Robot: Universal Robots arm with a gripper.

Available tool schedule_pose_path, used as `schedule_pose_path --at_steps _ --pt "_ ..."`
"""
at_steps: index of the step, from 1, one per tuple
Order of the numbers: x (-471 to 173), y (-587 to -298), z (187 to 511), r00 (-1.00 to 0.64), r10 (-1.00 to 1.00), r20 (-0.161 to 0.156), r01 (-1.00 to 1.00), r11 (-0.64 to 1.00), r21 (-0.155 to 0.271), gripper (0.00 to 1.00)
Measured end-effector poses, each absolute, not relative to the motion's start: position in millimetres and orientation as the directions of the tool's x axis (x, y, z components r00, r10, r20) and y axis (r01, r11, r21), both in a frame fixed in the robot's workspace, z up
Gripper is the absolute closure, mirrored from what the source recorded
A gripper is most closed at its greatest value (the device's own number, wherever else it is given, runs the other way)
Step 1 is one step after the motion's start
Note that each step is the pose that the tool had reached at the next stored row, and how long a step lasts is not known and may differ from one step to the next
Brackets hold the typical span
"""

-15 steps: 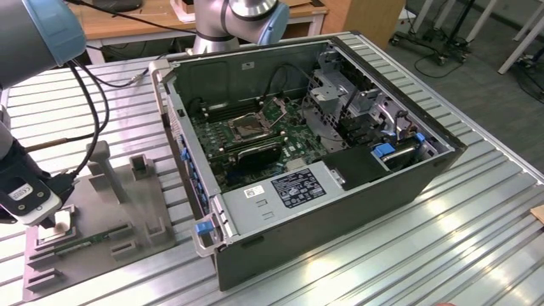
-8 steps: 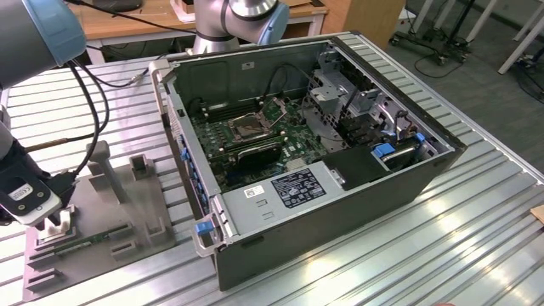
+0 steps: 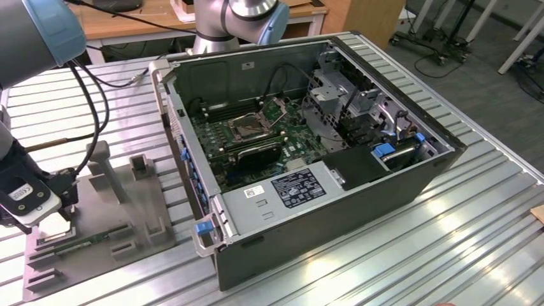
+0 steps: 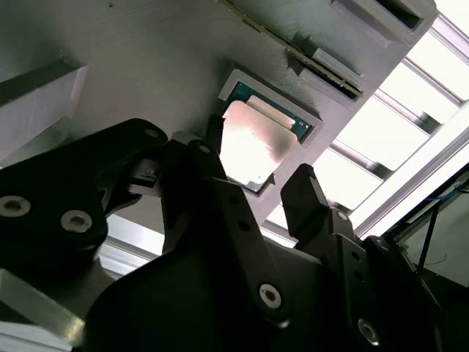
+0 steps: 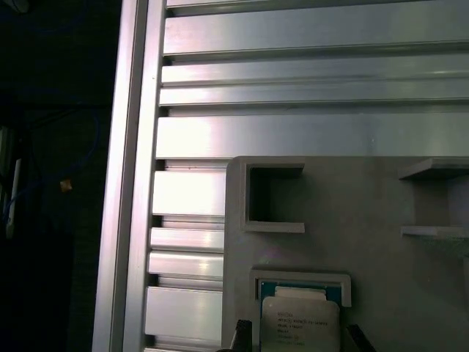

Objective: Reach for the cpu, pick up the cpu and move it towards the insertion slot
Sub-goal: 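Pick up the cpu and move it towards the insertion slot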

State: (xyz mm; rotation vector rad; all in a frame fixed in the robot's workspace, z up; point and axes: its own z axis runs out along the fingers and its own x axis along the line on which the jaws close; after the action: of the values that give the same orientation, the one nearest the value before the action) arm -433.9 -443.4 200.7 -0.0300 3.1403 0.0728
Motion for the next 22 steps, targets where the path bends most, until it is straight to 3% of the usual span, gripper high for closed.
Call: schedule_pose_path --at_steps 1,22 --pt "-433.9 -443.5 200.7 -1.000 -0.019 -0.001 -0.019 0.999 0.046 0.41" --pt "-433.9 -443.4 198.9 -1.000 -0.019 -0.001 -0.019 0.999 0.046 0.41"
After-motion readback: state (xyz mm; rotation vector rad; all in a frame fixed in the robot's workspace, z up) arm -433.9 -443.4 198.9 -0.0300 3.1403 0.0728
